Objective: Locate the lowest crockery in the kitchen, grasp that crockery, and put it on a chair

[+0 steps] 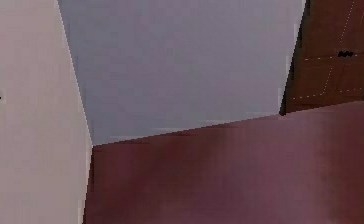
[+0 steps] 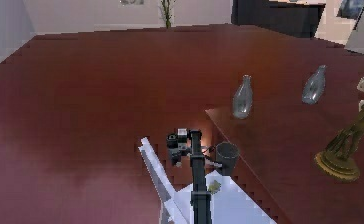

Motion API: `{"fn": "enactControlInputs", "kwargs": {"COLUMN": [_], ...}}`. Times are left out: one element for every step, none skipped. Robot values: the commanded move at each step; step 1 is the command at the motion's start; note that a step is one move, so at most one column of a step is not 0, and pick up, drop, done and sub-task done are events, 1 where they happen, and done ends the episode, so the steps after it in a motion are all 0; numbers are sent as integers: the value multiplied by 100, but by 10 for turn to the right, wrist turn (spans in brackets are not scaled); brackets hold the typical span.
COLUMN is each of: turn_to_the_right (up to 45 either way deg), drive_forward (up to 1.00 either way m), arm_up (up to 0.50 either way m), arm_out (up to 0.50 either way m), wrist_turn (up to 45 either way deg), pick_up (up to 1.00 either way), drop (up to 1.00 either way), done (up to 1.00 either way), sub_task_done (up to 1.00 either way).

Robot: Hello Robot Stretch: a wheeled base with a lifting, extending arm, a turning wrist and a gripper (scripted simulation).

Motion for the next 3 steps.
{"fn": "enactControlInputs", "kwargs": {"turn_to_the_right": [0, 0, 0], "drive_forward": [0, 0, 0], "arm_up": [0, 10, 0], "arm_out": [0, 0, -8], "wrist_turn": [0, 0, 0], "pick_up": [0, 0, 0], "drop": [100, 0, 0], "done": [0, 0, 0], "sub_task_done": [0, 0, 0]}}
